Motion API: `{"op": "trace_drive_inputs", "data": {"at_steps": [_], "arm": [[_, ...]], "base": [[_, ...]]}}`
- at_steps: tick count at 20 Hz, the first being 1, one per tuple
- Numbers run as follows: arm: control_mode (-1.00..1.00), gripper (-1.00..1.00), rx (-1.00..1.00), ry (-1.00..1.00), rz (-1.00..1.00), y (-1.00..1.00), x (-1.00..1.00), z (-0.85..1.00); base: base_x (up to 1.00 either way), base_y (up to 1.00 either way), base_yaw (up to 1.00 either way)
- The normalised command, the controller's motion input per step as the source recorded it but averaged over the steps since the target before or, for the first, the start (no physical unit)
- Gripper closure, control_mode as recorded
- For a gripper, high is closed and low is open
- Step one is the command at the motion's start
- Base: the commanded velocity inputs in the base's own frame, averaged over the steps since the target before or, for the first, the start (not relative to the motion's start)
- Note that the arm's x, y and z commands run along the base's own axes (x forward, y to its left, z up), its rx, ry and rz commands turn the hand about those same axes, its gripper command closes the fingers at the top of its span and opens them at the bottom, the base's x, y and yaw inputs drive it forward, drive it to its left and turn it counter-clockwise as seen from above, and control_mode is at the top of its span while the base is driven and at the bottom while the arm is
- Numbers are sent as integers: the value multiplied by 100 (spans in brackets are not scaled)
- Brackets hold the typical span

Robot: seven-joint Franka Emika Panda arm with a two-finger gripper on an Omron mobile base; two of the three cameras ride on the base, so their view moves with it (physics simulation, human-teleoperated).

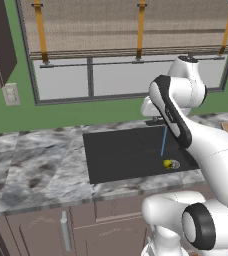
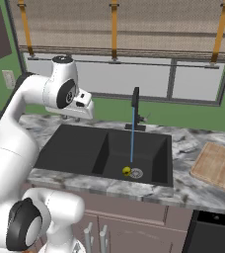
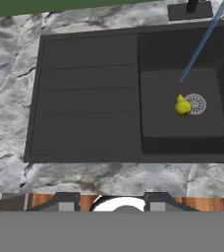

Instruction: Pick the pear from the sink and place it on the cutting board to airdry. Then turn off the sink faucet.

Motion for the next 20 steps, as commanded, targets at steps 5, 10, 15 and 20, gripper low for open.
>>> {"op": "trace_drive_inputs", "data": {"at_steps": [5, 10, 15, 20], "arm": [[-100, -100, -5, -1, 0, 9, -2, 0], [-100, -100, 0, 0, 0, 0, -3, -6], [-100, -100, 0, 2, 0, -14, -4, -26], [-100, -100, 0, 1, 0, -29, 0, -23]], "base": [[0, 0, 0], [0, 0, 0], [0, 0, 0], [0, 0, 0]]}}
